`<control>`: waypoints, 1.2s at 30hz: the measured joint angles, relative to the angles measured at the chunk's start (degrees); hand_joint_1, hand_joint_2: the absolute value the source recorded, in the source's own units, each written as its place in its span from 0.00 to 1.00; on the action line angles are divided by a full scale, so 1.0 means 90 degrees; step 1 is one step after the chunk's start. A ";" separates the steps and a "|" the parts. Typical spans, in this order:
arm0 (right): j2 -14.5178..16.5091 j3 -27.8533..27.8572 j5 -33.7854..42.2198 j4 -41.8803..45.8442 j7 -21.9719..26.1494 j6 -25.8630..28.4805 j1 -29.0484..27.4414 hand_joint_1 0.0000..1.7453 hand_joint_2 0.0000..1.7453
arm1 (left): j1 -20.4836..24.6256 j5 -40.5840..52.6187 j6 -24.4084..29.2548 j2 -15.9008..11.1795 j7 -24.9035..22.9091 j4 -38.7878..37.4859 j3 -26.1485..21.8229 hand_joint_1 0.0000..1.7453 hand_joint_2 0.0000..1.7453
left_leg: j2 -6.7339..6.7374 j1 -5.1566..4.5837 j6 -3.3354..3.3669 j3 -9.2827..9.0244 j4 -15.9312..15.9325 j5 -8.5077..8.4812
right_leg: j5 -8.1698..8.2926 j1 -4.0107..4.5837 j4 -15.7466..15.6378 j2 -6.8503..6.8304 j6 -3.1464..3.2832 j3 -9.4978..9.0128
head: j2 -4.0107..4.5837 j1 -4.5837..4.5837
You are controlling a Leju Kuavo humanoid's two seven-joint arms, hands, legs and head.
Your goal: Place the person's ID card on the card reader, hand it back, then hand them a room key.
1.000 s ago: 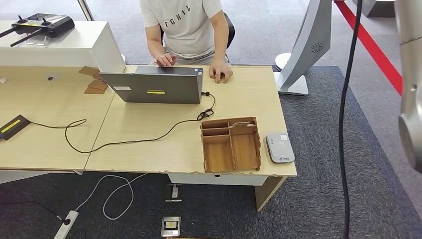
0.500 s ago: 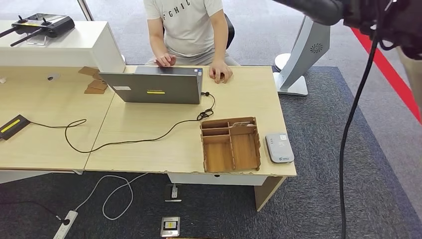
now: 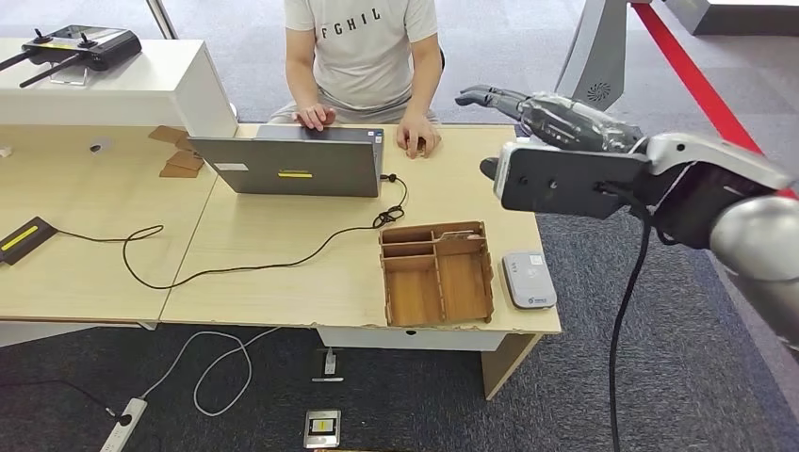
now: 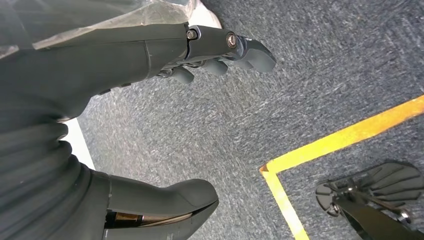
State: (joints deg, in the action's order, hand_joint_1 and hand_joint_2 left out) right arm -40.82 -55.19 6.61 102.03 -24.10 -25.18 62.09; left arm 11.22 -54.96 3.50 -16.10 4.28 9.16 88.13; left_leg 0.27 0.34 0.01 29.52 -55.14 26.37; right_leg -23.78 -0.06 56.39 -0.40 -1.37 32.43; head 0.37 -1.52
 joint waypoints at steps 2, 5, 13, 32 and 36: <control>-0.0013 0.0038 -0.0659 0.0118 0.0126 0.0087 -0.0478 0.00 0.00 | 0.0008 0.0038 0.0001 0.0002 0.0017 0.0000 0.0000 0.00 1.00 | -0.0002 0.0000 0.0000 0.0001 0.0000 0.0000 | 0.0000 0.0000 0.0000 0.0000 0.0000 0.0000 | 0.0000 0.0001; -0.0005 0.0115 -0.1640 0.0254 0.0332 0.0226 -0.1159 0.00 0.00 | 0.0011 0.0063 0.0009 0.0007 0.0021 0.0000 0.0000 0.00 1.00 | -0.0005 0.0001 0.0000 0.0003 0.0001 0.0000 | 0.0000 0.0000 0.0001 0.0000 0.0000 0.0001 | 0.0000 0.0001; 0.0210 0.0478 -0.2634 0.0365 0.0510 -0.0059 -0.2159 0.00 0.00 | 0.0034 0.0086 0.0019 0.0014 -0.0023 0.0002 0.0000 0.00 1.00 | -0.0005 0.0002 -0.0002 0.0008 0.0003 0.0001 | -0.0001 0.0000 0.0003 -0.0001 0.0000 0.0003 | 0.0000 0.0001; 0.1012 0.0743 -0.4429 0.0213 -0.0253 -0.1790 -0.1628 0.00 0.00 | 0.0076 0.0298 0.0075 0.0163 -0.0183 0.0005 0.0000 0.00 1.00 | -0.0006 0.0001 -0.0002 0.0010 0.0003 0.0000 | -0.0001 -0.0001 0.0004 -0.0001 0.0000 0.0005 | 0.0000 0.0000; 0.1116 0.0744 -0.4376 0.0127 -0.0319 -0.1911 -0.1594 0.00 0.00 | 0.0093 0.0450 0.0029 0.0172 -0.0229 0.0005 0.0000 0.00 1.00 | -0.0007 0.0001 -0.0002 0.0011 0.0003 0.0000 | -0.0001 -0.0001 0.0004 -0.0001 0.0000 0.0005 | 0.0000 -0.0001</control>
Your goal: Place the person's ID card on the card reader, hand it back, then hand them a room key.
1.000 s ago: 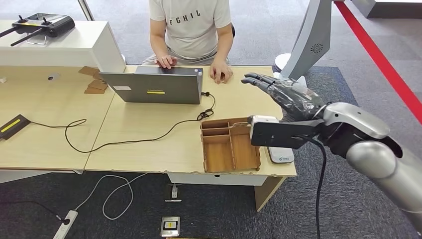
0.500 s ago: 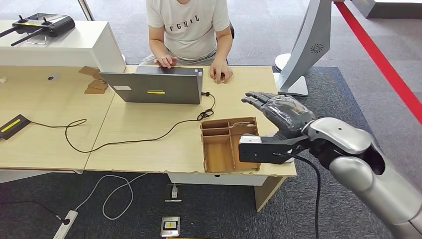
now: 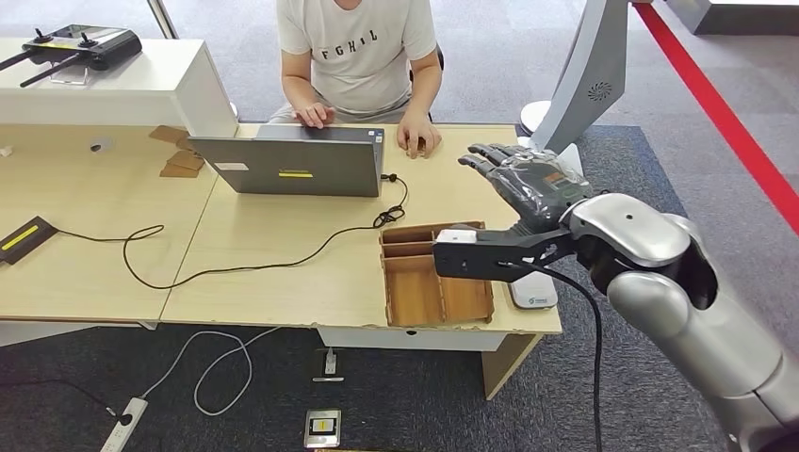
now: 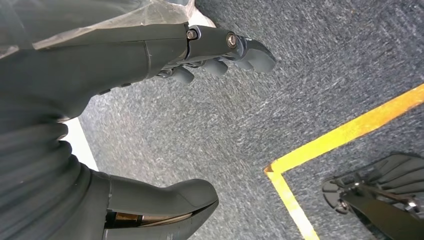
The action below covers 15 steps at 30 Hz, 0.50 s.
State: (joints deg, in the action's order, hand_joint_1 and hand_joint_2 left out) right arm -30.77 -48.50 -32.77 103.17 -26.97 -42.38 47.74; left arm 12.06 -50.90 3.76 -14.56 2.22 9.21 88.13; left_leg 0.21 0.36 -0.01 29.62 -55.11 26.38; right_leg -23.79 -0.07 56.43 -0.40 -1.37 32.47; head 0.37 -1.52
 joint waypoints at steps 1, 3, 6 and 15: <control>0.0020 0.0000 0.0029 -0.0019 -0.0022 -0.0032 0.0001 0.00 0.00 | 0.0005 0.0026 -0.0010 0.0000 -0.0015 0.0000 0.0000 0.00 1.00 | 0.0000 0.0000 0.0000 0.0000 0.0000 0.0000 | 0.0000 0.0000 0.0000 0.0000 0.0000 0.0000 | 0.0000 0.0001; 0.0069 0.0001 0.0092 -0.0058 -0.0074 -0.0075 0.0001 0.00 0.00 | 0.0015 0.0061 -0.0018 0.0000 -0.0038 0.0000 0.0000 0.00 1.00 | 0.0000 0.0000 0.0000 0.0000 0.0000 0.0000 | 0.0000 0.0000 0.0000 0.0000 0.0000 0.0000 | 0.0000 0.0001; 0.0140 0.0002 0.0208 -0.0120 -0.0141 -0.0123 -0.0005 0.00 0.00 | 0.0030 0.0089 -0.0020 0.0001 -0.0064 -0.0001 0.0000 0.00 1.00 | 0.0000 0.0000 0.0000 -0.0001 0.0000 0.0000 | 0.0000 0.0000 0.0000 0.0000 0.0000 0.0000 | 0.0000 0.0001; 0.0365 0.0007 0.0268 -0.0370 -0.0129 -0.0092 -0.0012 0.00 0.00 | 0.0066 0.0138 -0.0018 0.0053 -0.0113 0.0002 0.0000 0.00 1.00 | 0.0000 0.0000 0.0000 0.0000 0.0000 0.0000 | 0.0000 0.0000 0.0000 0.0000 0.0000 0.0000 | 0.0001 0.0001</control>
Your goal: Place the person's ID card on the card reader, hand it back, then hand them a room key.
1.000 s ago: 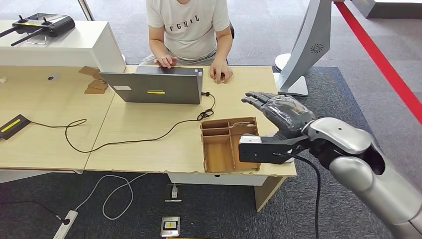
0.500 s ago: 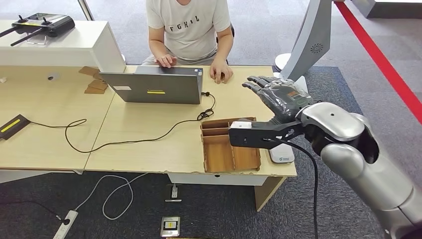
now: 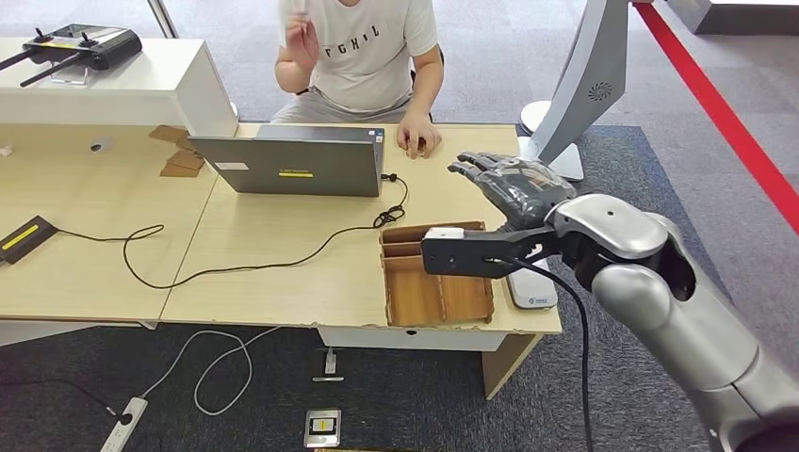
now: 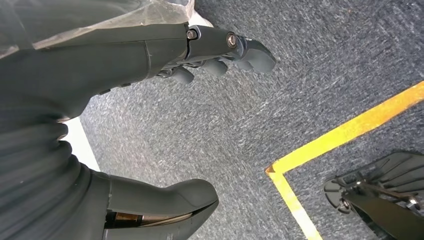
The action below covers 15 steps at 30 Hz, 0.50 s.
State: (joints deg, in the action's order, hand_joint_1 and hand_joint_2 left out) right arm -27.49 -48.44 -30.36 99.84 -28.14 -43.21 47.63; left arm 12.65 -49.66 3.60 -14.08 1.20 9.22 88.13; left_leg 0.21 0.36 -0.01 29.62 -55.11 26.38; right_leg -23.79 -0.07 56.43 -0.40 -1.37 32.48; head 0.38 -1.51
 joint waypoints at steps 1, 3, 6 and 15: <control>0.0030 0.0000 -0.0011 -0.0045 0.0031 0.0018 0.0001 0.00 0.00 | 0.0005 0.0004 -0.0001 0.0008 -0.0004 0.0000 0.0000 0.00 1.00 | 0.0000 0.0000 0.0000 0.0000 0.0000 0.0000 | 0.0000 0.0000 0.0000 0.0000 0.0000 0.0000 | 0.0000 0.0001; 0.0083 0.0000 -0.0062 -0.0157 0.0125 0.0078 0.0016 0.00 0.00 | 0.0013 0.0009 0.0000 0.0022 -0.0012 0.0000 0.0000 0.00 1.00 | 0.0000 0.0000 0.0000 0.0001 0.0000 0.0000 | 0.0000 0.0000 0.0000 0.0000 0.0000 0.0000 | 0.0000 0.0000; 0.0157 0.0000 -0.0163 -0.0409 0.0330 0.0228 0.0093 0.00 0.00 | 0.0016 0.0009 -0.0001 0.0040 -0.0022 0.0000 0.0000 0.00 1.00 | 0.0000 0.0000 0.0000 0.0001 0.0000 0.0000 | 0.0000 0.0000 0.0001 0.0000 0.0000 0.0000 | -0.0001 -0.0001; 0.0399 -0.0026 -0.0718 -0.1704 0.1209 0.0736 0.0415 0.00 0.00 | 0.0016 0.0001 -0.0001 0.0055 -0.0045 0.0000 0.0000 0.00 1.00 | -0.0004 0.0000 0.0000 0.0005 0.0000 0.0000 | 0.0000 0.0000 0.0001 -0.0002 0.0000 -0.0001 | -0.0001 0.0000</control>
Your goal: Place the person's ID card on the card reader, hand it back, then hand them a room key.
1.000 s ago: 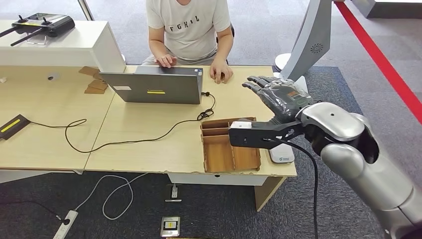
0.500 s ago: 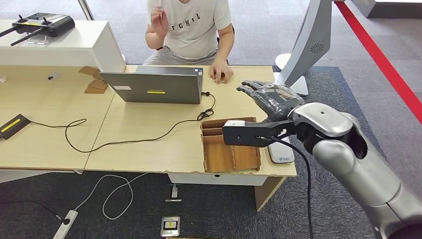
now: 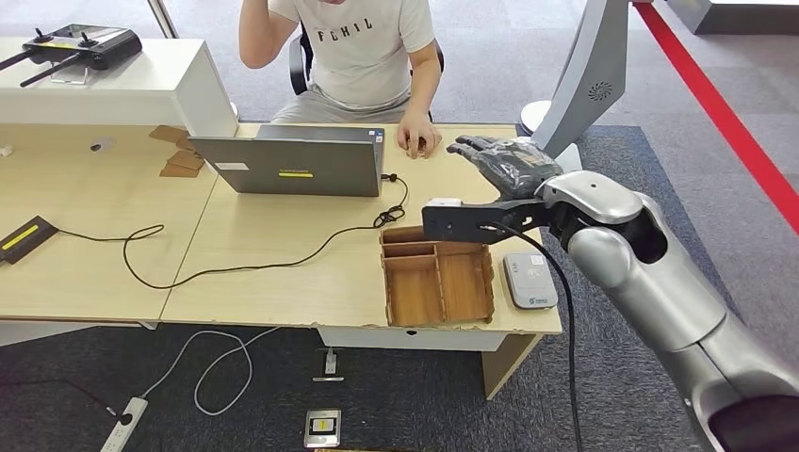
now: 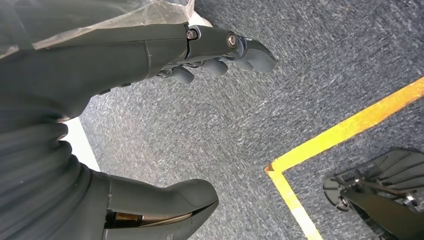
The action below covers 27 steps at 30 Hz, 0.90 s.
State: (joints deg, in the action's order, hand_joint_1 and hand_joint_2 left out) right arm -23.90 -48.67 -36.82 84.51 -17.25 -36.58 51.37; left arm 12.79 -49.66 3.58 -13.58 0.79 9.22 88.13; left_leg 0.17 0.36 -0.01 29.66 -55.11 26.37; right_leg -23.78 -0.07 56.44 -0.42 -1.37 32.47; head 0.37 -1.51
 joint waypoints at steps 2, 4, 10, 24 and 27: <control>0.0075 -0.0008 -0.0193 -0.0361 0.0212 0.0215 0.0059 0.00 0.00 | -0.0005 -0.0004 0.0001 0.0001 -0.0003 0.0000 0.0000 0.00 1.00 | -0.0001 0.0000 0.0000 0.0001 0.0000 0.0000 | 0.0000 0.0000 0.0000 -0.0001 0.0000 0.0000 | 0.0000 0.0000; 0.0159 -0.0025 -0.0392 -0.0773 0.0452 0.0468 0.0103 0.00 0.00 | -0.0010 0.0004 0.0001 0.0004 -0.0003 0.0000 0.0000 0.00 1.00 | -0.0001 0.0000 0.0000 0.0000 0.0000 0.0000 | 0.0000 0.0000 0.0000 -0.0001 0.0000 0.0000 | 0.0000 0.0000; 0.0378 -0.0059 -0.0660 -0.1969 0.0884 0.0962 0.0068 0.00 0.00 | -0.0017 0.0032 0.0000 0.0023 -0.0006 0.0000 0.0000 0.00 1.00 | -0.0015 0.0000 0.0001 0.0002 0.0000 -0.0001 | -0.0001 0.0000 -0.0001 -0.0012 0.0000 0.0001 | 0.0000 -0.0001; 0.0599 -0.0058 -0.0839 -0.3334 0.1133 0.1183 -0.0074 0.00 0.00 | -0.0044 -0.0033 0.0019 0.0018 0.0055 0.0000 0.0000 0.00 1.00 | -0.0014 0.0000 0.0001 0.0001 -0.0001 -0.0001 | -0.0001 0.0000 -0.0001 -0.0011 0.0000 0.0002 | 0.0001 0.0000; 0.0598 -0.0044 -0.0870 -0.3437 0.1142 0.1204 -0.0072 0.00 0.00 | -0.0044 -0.0036 0.0019 0.0018 0.0061 0.0000 0.0000 0.00 1.00 | -0.0013 0.0000 0.0001 0.0001 -0.0001 -0.0001 | 0.0000 0.0000 -0.0001 -0.0011 -0.0001 0.0002 | 0.0000 0.0001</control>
State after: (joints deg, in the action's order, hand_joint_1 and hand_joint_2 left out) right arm -18.52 -49.06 -44.65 53.58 -6.97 -25.75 50.72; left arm 12.40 -49.98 3.76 -13.42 1.34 9.22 88.13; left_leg 0.05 0.35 0.00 29.66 -55.12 26.36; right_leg -23.79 -0.07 56.44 -0.52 -1.38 32.49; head 0.37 -1.51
